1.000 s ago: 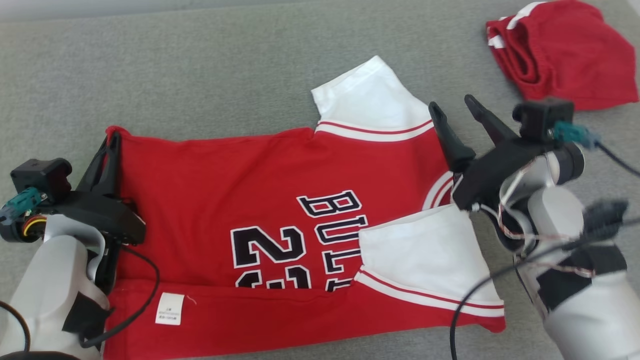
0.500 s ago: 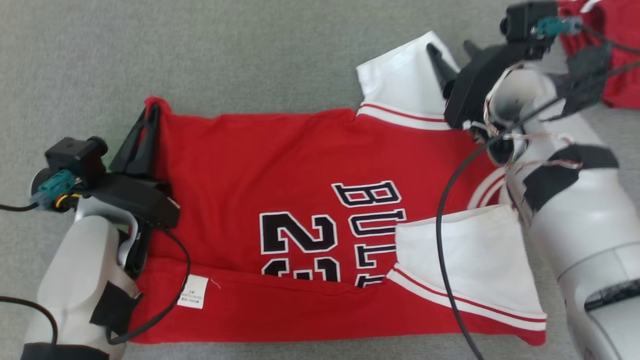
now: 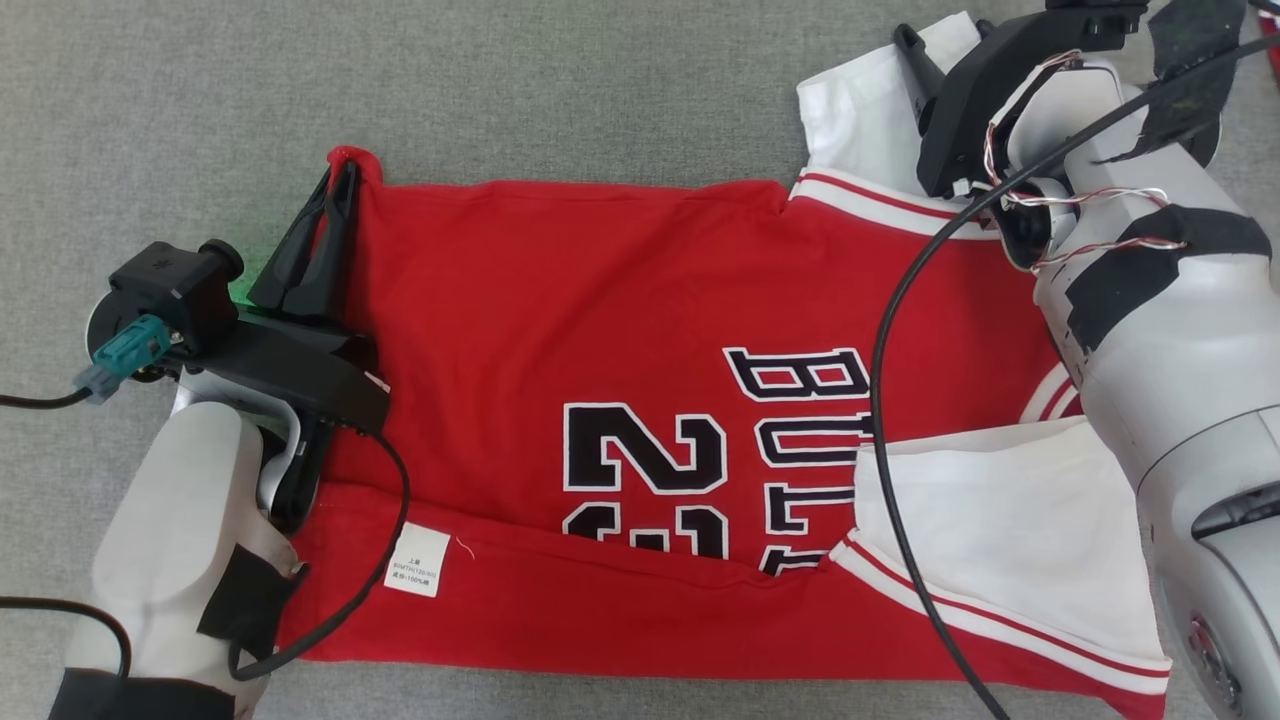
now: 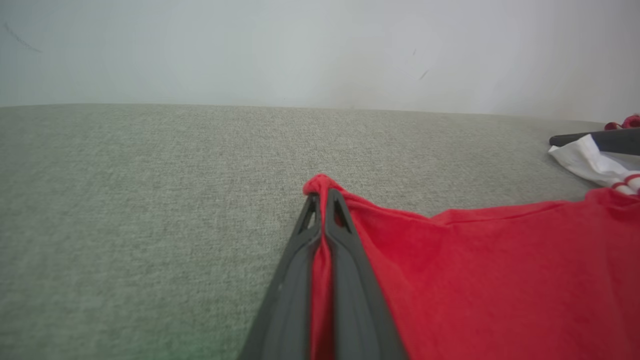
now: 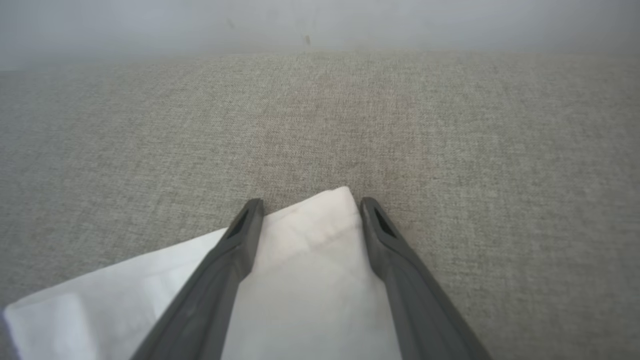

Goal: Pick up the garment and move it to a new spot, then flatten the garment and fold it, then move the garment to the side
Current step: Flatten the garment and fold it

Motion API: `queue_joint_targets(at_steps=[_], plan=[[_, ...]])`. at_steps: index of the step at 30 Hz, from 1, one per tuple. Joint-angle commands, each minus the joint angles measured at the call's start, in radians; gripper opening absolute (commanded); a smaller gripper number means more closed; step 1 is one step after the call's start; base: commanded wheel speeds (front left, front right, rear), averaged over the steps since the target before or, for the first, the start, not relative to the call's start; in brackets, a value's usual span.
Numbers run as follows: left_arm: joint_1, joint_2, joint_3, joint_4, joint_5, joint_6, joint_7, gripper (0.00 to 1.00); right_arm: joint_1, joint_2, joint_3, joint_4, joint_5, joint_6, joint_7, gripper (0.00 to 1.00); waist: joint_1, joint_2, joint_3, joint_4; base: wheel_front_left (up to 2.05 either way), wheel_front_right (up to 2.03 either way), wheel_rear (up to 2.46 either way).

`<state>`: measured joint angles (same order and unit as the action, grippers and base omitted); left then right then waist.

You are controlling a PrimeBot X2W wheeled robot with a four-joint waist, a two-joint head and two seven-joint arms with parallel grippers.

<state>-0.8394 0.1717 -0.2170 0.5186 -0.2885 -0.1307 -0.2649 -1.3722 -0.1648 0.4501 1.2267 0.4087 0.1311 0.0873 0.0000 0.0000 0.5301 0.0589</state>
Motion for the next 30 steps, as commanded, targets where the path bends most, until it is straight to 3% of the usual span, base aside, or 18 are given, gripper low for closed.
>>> queue_joint_targets(at_steps=[1,2,3,5,18,22,30], plan=[[0.014,0.008,-0.003,0.012,-0.003,0.001,0.001,0.0,-0.002,0.002,0.002,0.022,-0.014,-0.001,-0.005,1.0,0.0,0.0,0.005,0.006,0.0,0.0,0.0],[0.015,0.009,-0.003,0.012,-0.003,0.001,0.001,0.0,-0.007,0.0,0.0,0.032,-0.022,-0.001,-0.005,1.0,0.0,0.0,0.006,0.006,0.0,0.0,0.0],[0.016,0.01,-0.003,0.011,-0.004,0.001,0.001,0.0,-0.01,0.0,0.0,0.041,-0.031,-0.001,0.001,0.76,0.0,0.0,0.007,0.006,0.0,0.0,0.0],[0.016,0.012,-0.002,0.01,-0.005,0.001,0.001,0.0,-0.011,0.005,-0.006,0.051,-0.04,-0.001,0.005,0.0,0.0,0.0,0.01,0.005,0.0,0.0,0.0],[0.069,0.024,0.03,-0.007,-0.008,0.005,0.001,0.0,0.017,0.015,-0.013,0.031,-0.036,-0.001,-0.164,0.0,0.0,0.0,-0.044,-0.024,0.0,0.0,0.0],[0.091,0.032,0.042,-0.018,-0.007,0.009,0.001,0.0,0.084,0.02,0.009,-0.04,0.035,-0.001,-0.22,0.0,0.0,0.0,-0.069,-0.044,0.0,0.0,0.0],[0.146,0.051,0.065,-0.036,-0.009,0.022,0.001,0.0,0.231,-0.037,0.116,-0.248,0.177,-0.001,-0.282,0.0,0.0,0.0,-0.109,-0.086,0.0,0.0,0.0]])
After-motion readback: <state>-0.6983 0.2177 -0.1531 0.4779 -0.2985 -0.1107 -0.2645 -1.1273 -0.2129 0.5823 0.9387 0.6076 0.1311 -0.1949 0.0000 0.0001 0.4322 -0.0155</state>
